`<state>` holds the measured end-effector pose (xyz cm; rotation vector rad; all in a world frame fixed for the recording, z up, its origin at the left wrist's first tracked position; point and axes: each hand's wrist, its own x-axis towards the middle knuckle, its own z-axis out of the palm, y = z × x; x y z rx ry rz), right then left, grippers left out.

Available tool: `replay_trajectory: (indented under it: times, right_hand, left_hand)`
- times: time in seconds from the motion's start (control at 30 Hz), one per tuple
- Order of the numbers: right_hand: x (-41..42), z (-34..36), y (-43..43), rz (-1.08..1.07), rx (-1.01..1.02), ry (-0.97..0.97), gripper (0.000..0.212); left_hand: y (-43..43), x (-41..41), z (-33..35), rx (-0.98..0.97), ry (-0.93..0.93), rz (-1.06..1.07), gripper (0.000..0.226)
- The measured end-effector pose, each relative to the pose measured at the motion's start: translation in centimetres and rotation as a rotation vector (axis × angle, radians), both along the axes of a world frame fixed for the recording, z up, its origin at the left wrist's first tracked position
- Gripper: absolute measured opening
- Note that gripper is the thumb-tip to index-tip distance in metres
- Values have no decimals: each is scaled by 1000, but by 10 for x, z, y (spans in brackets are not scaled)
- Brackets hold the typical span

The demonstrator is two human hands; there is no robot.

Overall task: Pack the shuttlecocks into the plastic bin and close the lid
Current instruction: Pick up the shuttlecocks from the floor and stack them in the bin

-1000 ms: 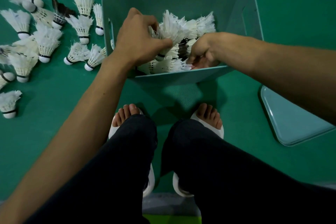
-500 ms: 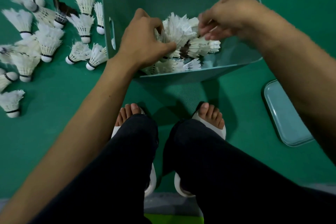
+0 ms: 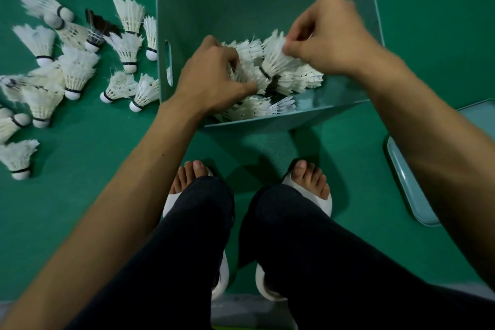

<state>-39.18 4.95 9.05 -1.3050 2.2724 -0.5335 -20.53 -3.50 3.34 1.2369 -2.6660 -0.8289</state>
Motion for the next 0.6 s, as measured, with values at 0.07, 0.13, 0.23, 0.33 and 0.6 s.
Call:
replay_trajectory:
  times: [0.07, 0.13, 0.23, 0.33, 0.6]
  right_hand:
    - [-10, 7, 5, -83, -10, 111, 7]
    - [-15, 9, 10, -159, 57, 264, 16]
    - [-8, 7, 17, -162, 251, 440, 23]
    - [4, -4, 18, -107, 359, 479, 29]
    - [-6, -49, 2, -341, 579, -142, 9]
  left_hand:
    - [0, 0, -1, 7, 5, 9, 46]
    - [-1, -1, 0, 8, 5, 15, 46]
    - [-2, -2, 0, 9, 2, 28, 47]
    - [-5, 1, 0, 11, 32, 45, 43]
    - [-19, -3, 17, 285, -211, 69, 55]
